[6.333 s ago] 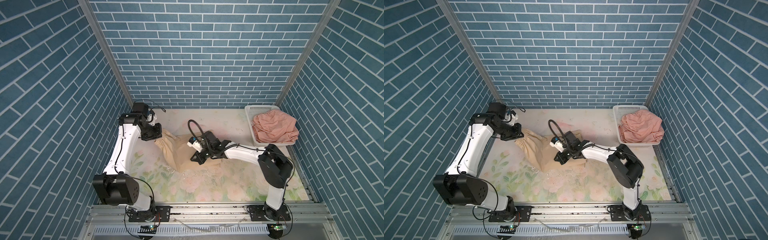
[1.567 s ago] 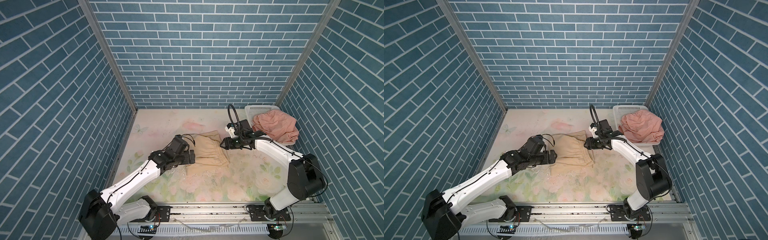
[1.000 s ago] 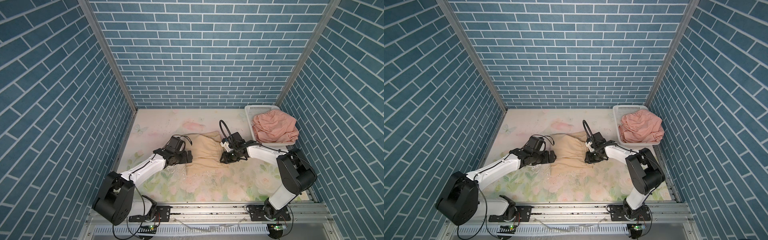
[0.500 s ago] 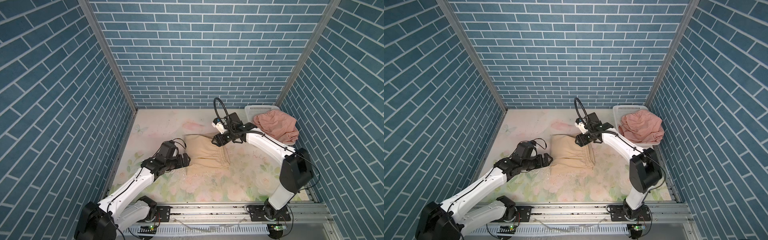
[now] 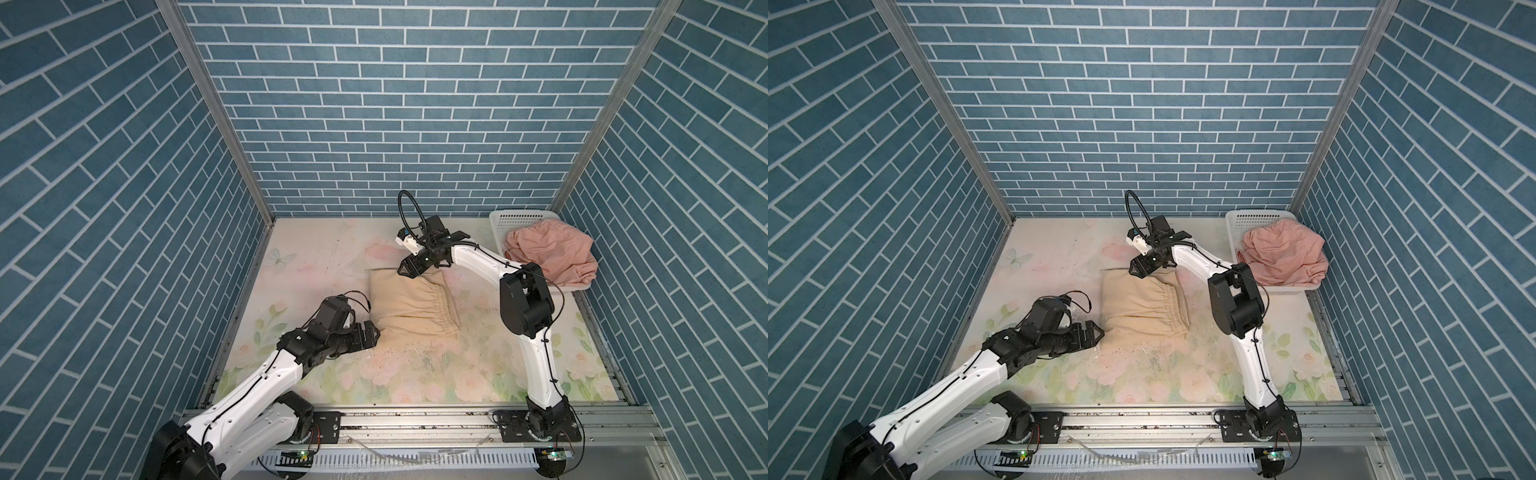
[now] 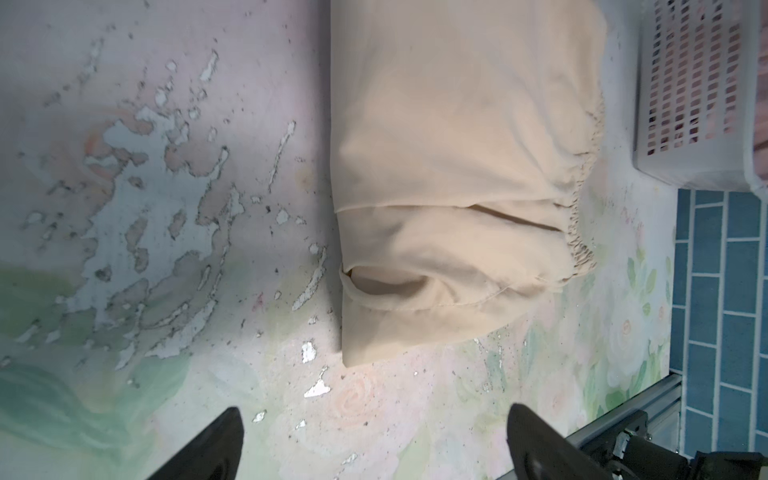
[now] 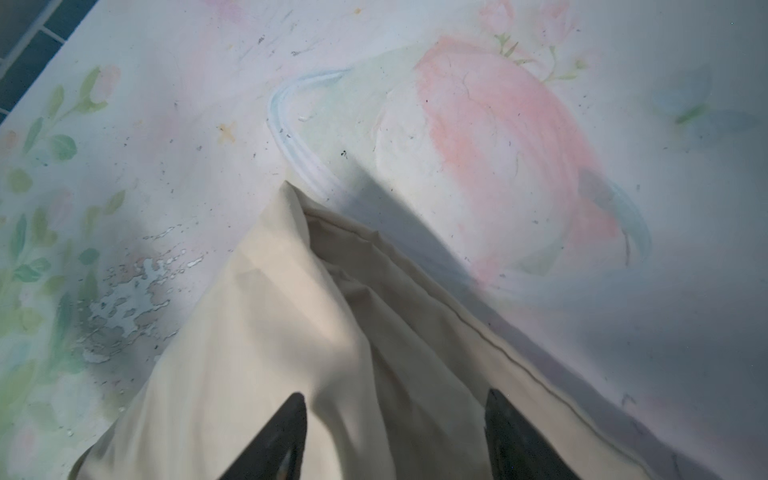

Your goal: Fold and stack the shorts

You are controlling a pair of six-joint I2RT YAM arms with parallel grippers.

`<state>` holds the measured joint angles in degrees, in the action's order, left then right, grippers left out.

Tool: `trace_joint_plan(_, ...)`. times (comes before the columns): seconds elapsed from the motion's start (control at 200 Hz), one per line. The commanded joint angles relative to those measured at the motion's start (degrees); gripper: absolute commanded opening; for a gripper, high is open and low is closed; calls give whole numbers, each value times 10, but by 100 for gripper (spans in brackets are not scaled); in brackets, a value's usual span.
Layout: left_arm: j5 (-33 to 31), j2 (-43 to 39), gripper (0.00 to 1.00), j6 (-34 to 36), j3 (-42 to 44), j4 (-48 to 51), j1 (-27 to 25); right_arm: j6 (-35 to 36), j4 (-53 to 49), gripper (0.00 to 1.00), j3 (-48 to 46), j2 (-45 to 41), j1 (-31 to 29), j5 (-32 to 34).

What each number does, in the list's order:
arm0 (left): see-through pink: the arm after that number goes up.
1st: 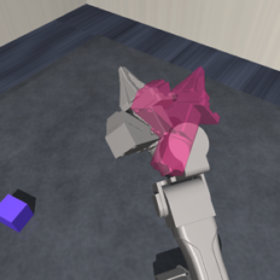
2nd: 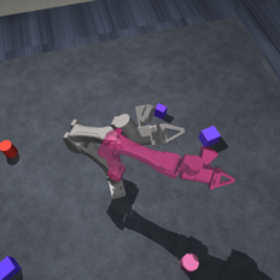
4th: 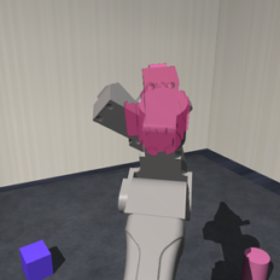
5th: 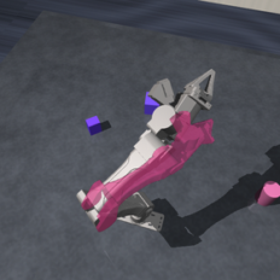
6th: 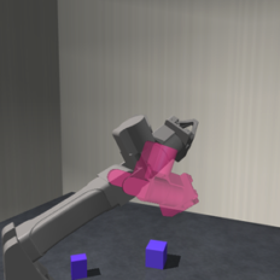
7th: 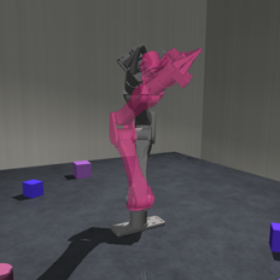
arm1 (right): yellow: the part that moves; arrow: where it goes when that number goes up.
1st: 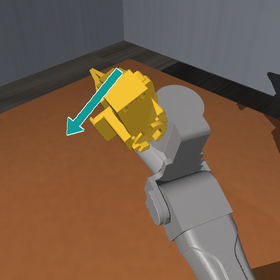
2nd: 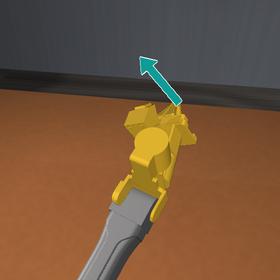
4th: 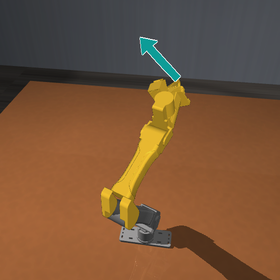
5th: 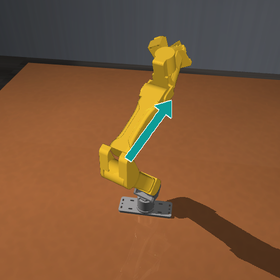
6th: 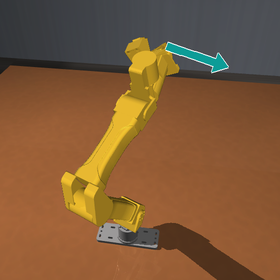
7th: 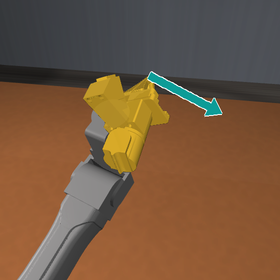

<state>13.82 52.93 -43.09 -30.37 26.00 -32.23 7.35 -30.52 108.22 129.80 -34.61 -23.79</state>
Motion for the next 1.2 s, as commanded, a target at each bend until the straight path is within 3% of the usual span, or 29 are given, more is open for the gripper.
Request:
trace_joint_plan(0.0, -5, 5, 100, -15, 14, -30, -15, 38, -31, 69, 30, 32, -1, 5)
trace_joint_plan(0.215, 3, 23, 100, -26, 40, -60, -23, 1, -40, 66, 35, 52, 5, 94)
trace_joint_plan(0.32, -3, 27, 100, -21, 35, -58, -23, -31, -28, 65, -3, 35, 24, 98)
trace_joint_plan(0.65, -11, 22, 100, 3, 1, -26, -21, -211, 100, 62, -292, -153, 62, 125)
trace_joint_plan(0.765, -21, 29, 100, 27, -30, 8, -17, -238, 106, 62, -370, -236, 62, 129)
trace_joint_plan(0.97, -34, 39, 100, 91, -106, 90, 14, -205, -6, 65, -360, -344, 54, 204)
trace_joint_plan(1.09, -39, 33, 100, 126, -143, 126, 40, -147, -89, 67, -330, -379, 23, 270)
trace_joint_plan(1.195, -32, 24, 100, 144, -162, 153, 62, -74, -121, 68, -325, -394, -18, 268)
